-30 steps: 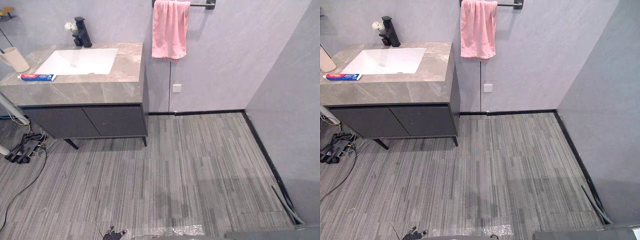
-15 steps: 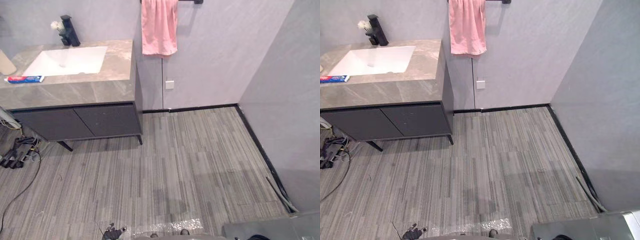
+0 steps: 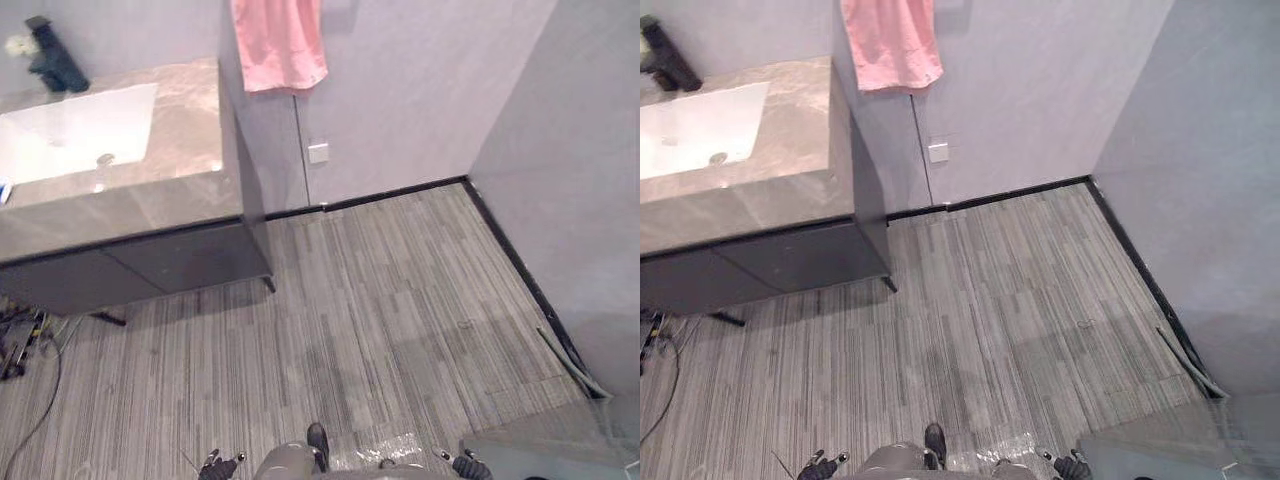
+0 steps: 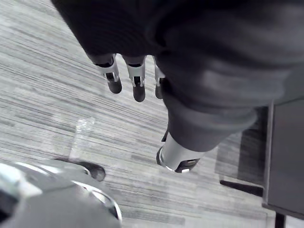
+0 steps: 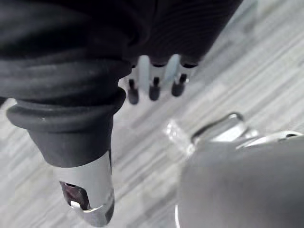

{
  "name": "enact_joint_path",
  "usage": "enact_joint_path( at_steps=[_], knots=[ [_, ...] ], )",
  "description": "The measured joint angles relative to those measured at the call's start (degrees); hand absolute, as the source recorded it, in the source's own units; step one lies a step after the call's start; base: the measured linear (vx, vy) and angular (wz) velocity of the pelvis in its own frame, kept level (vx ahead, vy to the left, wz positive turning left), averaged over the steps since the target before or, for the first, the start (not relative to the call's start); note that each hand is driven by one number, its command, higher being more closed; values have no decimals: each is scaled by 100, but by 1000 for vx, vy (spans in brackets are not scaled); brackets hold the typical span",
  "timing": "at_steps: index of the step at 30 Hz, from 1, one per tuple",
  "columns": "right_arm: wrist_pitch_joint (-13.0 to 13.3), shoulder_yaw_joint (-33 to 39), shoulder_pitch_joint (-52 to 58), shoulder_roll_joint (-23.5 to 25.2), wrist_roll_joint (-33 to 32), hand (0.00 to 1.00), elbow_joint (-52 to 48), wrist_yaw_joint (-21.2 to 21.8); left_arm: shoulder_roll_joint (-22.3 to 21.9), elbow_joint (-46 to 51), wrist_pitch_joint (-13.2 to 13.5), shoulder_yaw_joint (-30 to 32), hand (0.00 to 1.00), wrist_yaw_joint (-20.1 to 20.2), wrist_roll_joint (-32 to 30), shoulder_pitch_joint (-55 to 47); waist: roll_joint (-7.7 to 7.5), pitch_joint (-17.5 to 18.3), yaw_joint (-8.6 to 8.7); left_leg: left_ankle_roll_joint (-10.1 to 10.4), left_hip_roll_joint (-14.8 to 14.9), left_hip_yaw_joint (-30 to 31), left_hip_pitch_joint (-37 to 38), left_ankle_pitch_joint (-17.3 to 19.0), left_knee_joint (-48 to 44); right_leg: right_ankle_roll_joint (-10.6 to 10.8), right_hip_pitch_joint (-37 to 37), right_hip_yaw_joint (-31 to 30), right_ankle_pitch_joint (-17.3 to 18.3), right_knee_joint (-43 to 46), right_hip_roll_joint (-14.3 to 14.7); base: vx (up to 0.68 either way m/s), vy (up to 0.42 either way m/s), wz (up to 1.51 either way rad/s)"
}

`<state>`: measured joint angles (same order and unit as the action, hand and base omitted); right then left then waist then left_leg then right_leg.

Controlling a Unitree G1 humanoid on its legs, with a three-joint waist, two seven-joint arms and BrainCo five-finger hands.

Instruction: Organize washtable

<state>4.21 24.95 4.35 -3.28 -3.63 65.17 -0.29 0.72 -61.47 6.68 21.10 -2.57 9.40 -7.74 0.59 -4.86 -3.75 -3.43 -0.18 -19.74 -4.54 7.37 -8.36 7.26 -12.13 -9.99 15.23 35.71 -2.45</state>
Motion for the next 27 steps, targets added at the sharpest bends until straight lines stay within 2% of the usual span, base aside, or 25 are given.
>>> enact_joint_path(
  at_steps=[1,2,3,4,6,8,9,10,11,12,13,15,16,17,19,20,21,23,24,25,27],
  knots=[
    [36,-15,3,-26,-40,0,-62,25,19,0,-1,-164,0,2,1,70,30,-65,53,-39,-28,-73,303,101,37,-106,-277,335,43,822,-101,314,151,-46],
    [41,-42,2,-64,-41,0,-103,41,43,0,-1,-276,0,2,0,147,50,-121,72,-45,-39,-114,534,154,81,-255,-391,538,125,1097,-187,287,159,-33],
    [41,-140,-16,-132,-35,0,-132,37,111,13,17,-432,0,5,-6,240,159,-171,132,-8,-40,-185,881,206,263,-414,-548,900,221,1089,-286,318,175,-29],
    [47,-314,-47,-156,-34,0,-138,37,126,38,48,-506,0,11,-28,312,143,-158,176,50,-34,-250,1119,238,466,-402,-681,1051,211,594,-249,245,119,-24],
    [62,-471,-92,-160,-41,0,-136,15,181,43,96,-581,0,5,-56,460,80,-151,212,163,-25,-322,1223,305,603,-322,-888,979,39,-399,-135,263,33,-17],
    [38,-539,-224,-173,-154,0,-130,-22,176,17,125,-600,0,0,-76,522,87,-164,295,373,71,-409,1283,431,607,-416,-1194,806,-761,-1726,9,401,-47,-26],
    [44,-586,-234,-168,-316,0,-151,-75,164,13,122,-672,0,-8,-109,500,101,-197,317,521,151,-417,1389,517,579,-455,-1205,768,-1297,-2288,69,316,-72,-23],
    [48,-631,-213,-162,-384,0,-166,-92,172,13,122,-719,0,-6,-109,479,90,-200,322,596,168,-403,1459,560,562,-443,-1197,755,-1518,-2484,81,426,-128,-15],
    [48,-779,-115,-164,-524,0,-298,-100,170,13,122,-748,0,-4,-111,462,30,-194,316,789,194,-370,1668,675,531,-543,-1193,722,-2014,-2516,105,496,-196,-19],
    [64,-942,-46,-222,-541,0,-584,-101,123,10,124,-752,0,-5,-113,473,130,-184,297,936,353,-336,1827,743,514,-588,-1240,760,-2207,-2133,255,523,-222,-21],
    [92,-1006,-35,-231,-544,0,-728,-100,103,9,127,-762,0,-3,-126,462,182,-183,310,1043,438,-305,1830,702,469,-672,-1300,785,-2103,-1928,309,533,-256,-18],
    [220,-1287,-93,-232,-551,0,-1188,-96,-16,28,136,-769,0,-4,-162,615,168,-192,351,1324,589,-14,1769,486,100,-842,-1424,879,-1514,-1269,354,481,-305,18],
    [240,-1434,-100,-226,-545,0,-1322,-97,-90,46,146,-791,0,-12,-126,679,156,-195,432,1260,746,293,1581,444,-486,-941,-1288,1056,-1247,-1047,310,373,-291,52],
    [241,-1515,-92,-222,-544,0,-1385,-97,-117,88,147,-819,0,-12,-110,679,133,-195,459,1186,813,445,1481,387,-833,-970,-1167,1165,-1127,-994,275,280,-222,67],
    [277,-1801,-13,-222,-530,0,-1677,-98,-189,271,167,-907,0,-43,13,662,-62,-194,431,1047,974,723,1036,-1,-2015,-1076,-755,1362,-866,-1014,100,305,-257,81],
    [309,-1883,35,-215,-531,0,-2065,-104,-200,510,161,-1059,0,-105,36,657,-134,-200,433,1008,1129,718,654,70,-2515,-1112,-527,1594,-762,-1161,-30,257,-258,97],
    [328,-1899,127,-219,-535,0,-2281,-107,-207,705,163,-1162,0,-146,96,654,-159,-188,443,944,1160,730,502,124,-2603,-1117,-446,1712,-718,-1221,-78,132,-184,126],
    [447,-1903,387,-281,-603,0,-3181,-239,-215,1646,240,-1661,0,-301,429,557,-175,-189,436,884,1005,817,-83,383,-2262,-1076,-225,2221,-562,-1311,-308,99,-139,137],
    [465,-1898,427,-333,-648,0,-3524,-301,-219,2295,335,-1896,0,-400,483,422,-164,-172,424,897,748,907,-321,444,-1813,-1040,-143,2461,-505,-1368,-409,98,-79,140],
    [525,-1859,412,-355,-731,0,-3798,-373,-236,2956,411,-2104,0,-530,518,303,-127,-157,386,924,363,1098,-570,420,-1103,-995,-9,2712,-444,-1548,-457,113,-25,115],
    [606,-1791,377,-341,-739,0,-4074,-507,-316,3579,497,-2170,0,-689,509,236,28,-124,285,910,-1,1370,-710,225,-419,-953,144,2877,-470,-1773,-412,99,26,62]
  ],
)
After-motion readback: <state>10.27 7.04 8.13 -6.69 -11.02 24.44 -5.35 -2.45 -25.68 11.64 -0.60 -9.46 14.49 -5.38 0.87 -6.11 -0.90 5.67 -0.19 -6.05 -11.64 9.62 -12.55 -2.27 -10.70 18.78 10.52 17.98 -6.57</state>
